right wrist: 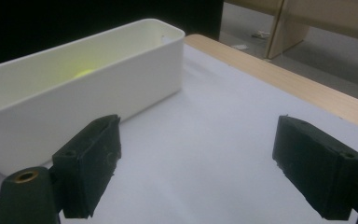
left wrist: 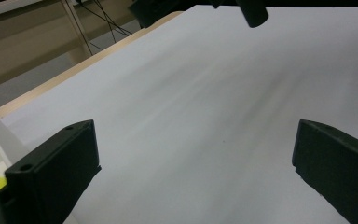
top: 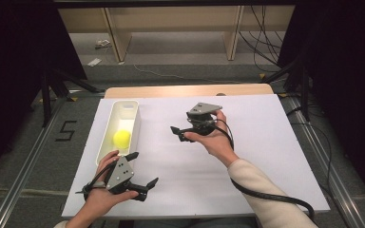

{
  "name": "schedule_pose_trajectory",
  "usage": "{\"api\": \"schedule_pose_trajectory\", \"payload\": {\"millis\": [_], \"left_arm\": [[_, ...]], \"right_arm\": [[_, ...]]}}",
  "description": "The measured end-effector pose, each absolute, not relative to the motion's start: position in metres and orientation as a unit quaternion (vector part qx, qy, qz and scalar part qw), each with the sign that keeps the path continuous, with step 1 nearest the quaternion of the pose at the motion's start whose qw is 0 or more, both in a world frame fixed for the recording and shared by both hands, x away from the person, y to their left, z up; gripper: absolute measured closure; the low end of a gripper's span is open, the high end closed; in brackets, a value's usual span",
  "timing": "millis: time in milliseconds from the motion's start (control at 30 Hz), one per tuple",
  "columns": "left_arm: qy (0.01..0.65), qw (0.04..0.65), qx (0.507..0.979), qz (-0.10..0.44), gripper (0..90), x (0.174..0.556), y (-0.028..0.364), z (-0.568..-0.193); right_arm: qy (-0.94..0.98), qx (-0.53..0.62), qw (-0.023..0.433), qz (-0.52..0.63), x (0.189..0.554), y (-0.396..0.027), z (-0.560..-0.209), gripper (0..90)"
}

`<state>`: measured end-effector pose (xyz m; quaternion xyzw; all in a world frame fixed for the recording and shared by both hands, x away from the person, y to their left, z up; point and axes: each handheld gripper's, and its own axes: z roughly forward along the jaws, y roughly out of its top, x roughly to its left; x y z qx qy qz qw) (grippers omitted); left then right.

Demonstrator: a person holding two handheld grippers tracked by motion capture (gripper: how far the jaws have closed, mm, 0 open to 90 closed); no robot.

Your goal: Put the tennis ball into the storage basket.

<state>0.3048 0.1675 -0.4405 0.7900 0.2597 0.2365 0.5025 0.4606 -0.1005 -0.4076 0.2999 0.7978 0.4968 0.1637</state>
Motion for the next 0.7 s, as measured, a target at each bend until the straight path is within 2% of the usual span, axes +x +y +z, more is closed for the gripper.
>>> {"api": "schedule_pose_trajectory", "payload": {"millis": [167, 700], "left_arm": [[0.26, 0.496, 0.789, 0.251, 0.0, 0.306, 0.169, -0.44], [0.265, 0.493, 0.79, 0.251, 0.0, 0.308, 0.169, -0.441]], "right_arm": [[0.795, 0.316, 0.171, 0.489, 0.453, -0.129, -0.414, 16.1], [0.775, 0.355, 0.201, 0.482, 0.414, -0.217, -0.418, 16.3]]}}
